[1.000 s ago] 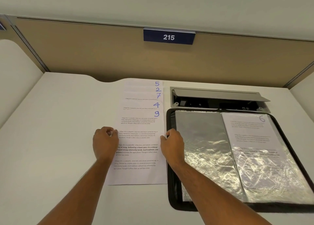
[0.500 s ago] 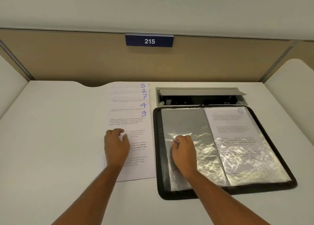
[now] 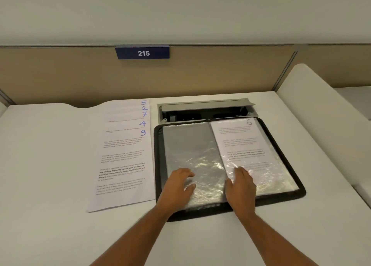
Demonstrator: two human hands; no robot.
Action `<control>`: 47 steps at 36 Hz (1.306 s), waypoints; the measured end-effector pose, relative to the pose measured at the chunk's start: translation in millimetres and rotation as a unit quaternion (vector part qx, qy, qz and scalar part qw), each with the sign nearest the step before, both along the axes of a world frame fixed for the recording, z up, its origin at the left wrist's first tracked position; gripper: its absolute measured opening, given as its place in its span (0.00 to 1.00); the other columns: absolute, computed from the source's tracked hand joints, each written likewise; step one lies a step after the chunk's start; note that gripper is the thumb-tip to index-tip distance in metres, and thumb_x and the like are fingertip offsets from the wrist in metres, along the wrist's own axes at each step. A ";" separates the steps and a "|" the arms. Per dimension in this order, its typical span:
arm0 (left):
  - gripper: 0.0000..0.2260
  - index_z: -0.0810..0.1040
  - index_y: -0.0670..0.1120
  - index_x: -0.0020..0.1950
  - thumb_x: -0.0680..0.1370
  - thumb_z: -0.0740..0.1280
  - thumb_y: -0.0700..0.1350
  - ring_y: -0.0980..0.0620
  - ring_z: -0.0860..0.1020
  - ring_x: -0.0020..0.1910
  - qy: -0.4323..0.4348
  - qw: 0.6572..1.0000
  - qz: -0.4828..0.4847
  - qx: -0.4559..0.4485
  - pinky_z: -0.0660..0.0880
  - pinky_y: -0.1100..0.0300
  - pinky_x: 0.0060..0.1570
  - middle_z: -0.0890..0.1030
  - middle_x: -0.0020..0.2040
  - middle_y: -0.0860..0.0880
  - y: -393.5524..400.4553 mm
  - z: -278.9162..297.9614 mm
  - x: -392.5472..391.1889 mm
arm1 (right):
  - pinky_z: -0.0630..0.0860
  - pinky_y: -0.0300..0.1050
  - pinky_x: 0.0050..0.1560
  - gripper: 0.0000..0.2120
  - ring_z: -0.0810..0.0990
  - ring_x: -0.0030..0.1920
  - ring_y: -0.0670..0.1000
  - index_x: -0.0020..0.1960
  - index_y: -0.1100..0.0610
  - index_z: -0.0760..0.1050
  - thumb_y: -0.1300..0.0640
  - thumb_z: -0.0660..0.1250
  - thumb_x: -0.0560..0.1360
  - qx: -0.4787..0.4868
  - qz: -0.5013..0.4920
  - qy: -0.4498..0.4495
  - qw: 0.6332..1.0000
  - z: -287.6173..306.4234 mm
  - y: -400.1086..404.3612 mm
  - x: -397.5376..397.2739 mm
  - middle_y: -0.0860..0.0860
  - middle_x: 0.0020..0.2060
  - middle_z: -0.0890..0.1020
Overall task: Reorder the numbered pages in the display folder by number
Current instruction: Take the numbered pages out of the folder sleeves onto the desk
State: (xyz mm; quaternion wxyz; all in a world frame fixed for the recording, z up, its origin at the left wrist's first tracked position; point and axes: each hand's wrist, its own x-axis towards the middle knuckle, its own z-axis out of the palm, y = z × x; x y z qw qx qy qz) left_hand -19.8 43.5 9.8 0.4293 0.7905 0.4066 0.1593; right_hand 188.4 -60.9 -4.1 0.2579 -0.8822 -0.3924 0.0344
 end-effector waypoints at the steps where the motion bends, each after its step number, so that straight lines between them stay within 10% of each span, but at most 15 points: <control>1: 0.18 0.73 0.54 0.70 0.80 0.70 0.50 0.77 0.70 0.57 0.004 1.000 -0.014 -0.005 0.64 0.83 0.54 0.71 0.66 0.60 -3.5 -1.4 3.1 | 0.79 0.57 0.60 0.17 0.79 0.61 0.56 0.63 0.59 0.75 0.56 0.71 0.77 -0.015 -0.011 0.001 1.000 -1.4 -7.8 8.8 0.54 0.62 0.80; 6: 0.20 0.74 0.54 0.70 0.78 0.71 0.55 0.62 0.72 0.64 0.027 0.999 -0.027 0.021 0.71 0.62 0.67 0.74 0.66 0.58 -11.9 -9.9 13.9 | 0.73 0.61 0.69 0.29 0.74 0.70 0.61 0.71 0.65 0.70 0.48 0.69 0.78 -0.063 -0.071 -0.008 0.995 -5.2 -41.5 44.7 0.61 0.71 0.74; 20: 0.07 0.78 0.56 0.53 0.78 0.69 0.57 0.60 0.76 0.51 0.080 0.989 0.019 0.124 0.77 0.61 0.54 0.77 0.49 0.62 -17.1 -7.1 10.0 | 0.56 0.61 0.78 0.40 0.57 0.80 0.63 0.77 0.69 0.63 0.38 0.63 0.80 -0.146 -0.130 -0.055 0.979 -7.9 -76.7 82.4 0.66 0.78 0.62; 32: 0.04 0.83 0.54 0.49 0.80 0.69 0.50 0.56 0.80 0.44 0.079 0.988 0.124 0.058 0.79 0.61 0.53 0.80 0.43 0.58 -12.5 -3.7 41.3 | 0.64 0.67 0.74 0.18 0.64 0.75 0.71 0.69 0.59 0.78 0.59 0.69 0.79 -0.075 -0.028 -0.077 0.994 -15.1 -65.9 79.2 0.72 0.72 0.68; 39: 0.09 0.79 0.50 0.59 0.81 0.68 0.51 0.59 0.79 0.51 0.020 0.991 0.131 -0.034 0.74 0.65 0.57 0.80 0.53 0.56 -20.3 7.8 55.4 | 0.79 0.64 0.63 0.22 0.77 0.67 0.66 0.75 0.53 0.72 0.56 0.66 0.82 0.055 0.061 0.032 0.996 -9.9 -51.5 51.2 0.64 0.76 0.67; 47: 0.22 0.76 0.53 0.60 0.77 0.61 0.68 0.56 0.80 0.52 -0.064 0.982 0.161 -0.076 0.77 0.62 0.53 0.81 0.53 0.56 -25.4 33.0 69.7 | 0.70 0.51 0.70 0.29 0.76 0.69 0.59 0.78 0.53 0.68 0.59 0.70 0.79 0.125 0.274 -0.066 0.951 6.3 -32.1 6.5 0.58 0.77 0.68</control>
